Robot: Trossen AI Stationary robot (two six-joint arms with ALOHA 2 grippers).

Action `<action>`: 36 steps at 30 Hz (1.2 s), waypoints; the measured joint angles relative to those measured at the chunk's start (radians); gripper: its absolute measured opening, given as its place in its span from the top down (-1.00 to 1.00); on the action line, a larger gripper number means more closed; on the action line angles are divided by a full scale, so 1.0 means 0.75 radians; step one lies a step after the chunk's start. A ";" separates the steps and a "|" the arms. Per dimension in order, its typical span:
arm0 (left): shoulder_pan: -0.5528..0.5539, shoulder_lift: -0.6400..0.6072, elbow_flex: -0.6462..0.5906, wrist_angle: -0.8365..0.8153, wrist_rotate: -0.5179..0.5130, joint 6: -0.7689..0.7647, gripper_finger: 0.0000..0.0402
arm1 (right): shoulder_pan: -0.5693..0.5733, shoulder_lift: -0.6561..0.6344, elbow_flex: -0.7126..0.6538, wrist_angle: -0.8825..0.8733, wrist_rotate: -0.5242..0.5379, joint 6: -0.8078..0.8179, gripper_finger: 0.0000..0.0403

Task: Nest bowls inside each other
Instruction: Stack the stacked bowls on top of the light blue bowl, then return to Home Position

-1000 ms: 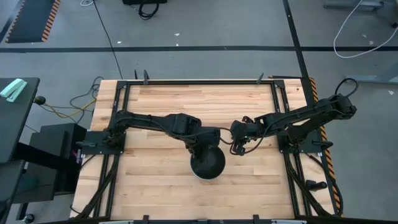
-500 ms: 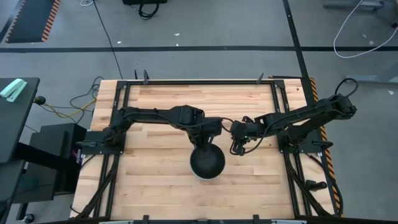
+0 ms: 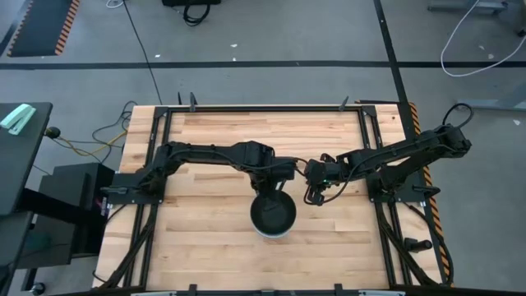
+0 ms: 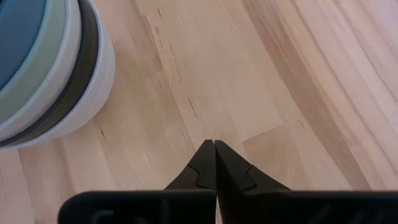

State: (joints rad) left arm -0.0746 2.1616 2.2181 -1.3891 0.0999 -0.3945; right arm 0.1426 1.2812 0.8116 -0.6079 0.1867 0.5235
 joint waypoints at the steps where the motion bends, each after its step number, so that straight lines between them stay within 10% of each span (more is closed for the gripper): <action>1: 0.000 -0.001 0.000 -0.004 0.001 0.010 0.99 | 0.000 0.000 0.000 -0.001 0.000 0.000 1.00; 36: -0.147 -0.361 0.001 -0.041 -0.433 0.137 0.76 | 0.235 -0.230 0.118 0.065 0.014 -0.012 0.93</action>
State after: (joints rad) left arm -0.1851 1.8912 2.2185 -1.4197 -0.2249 -0.2918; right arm 0.3191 1.1087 0.9004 -0.5592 0.1974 0.5144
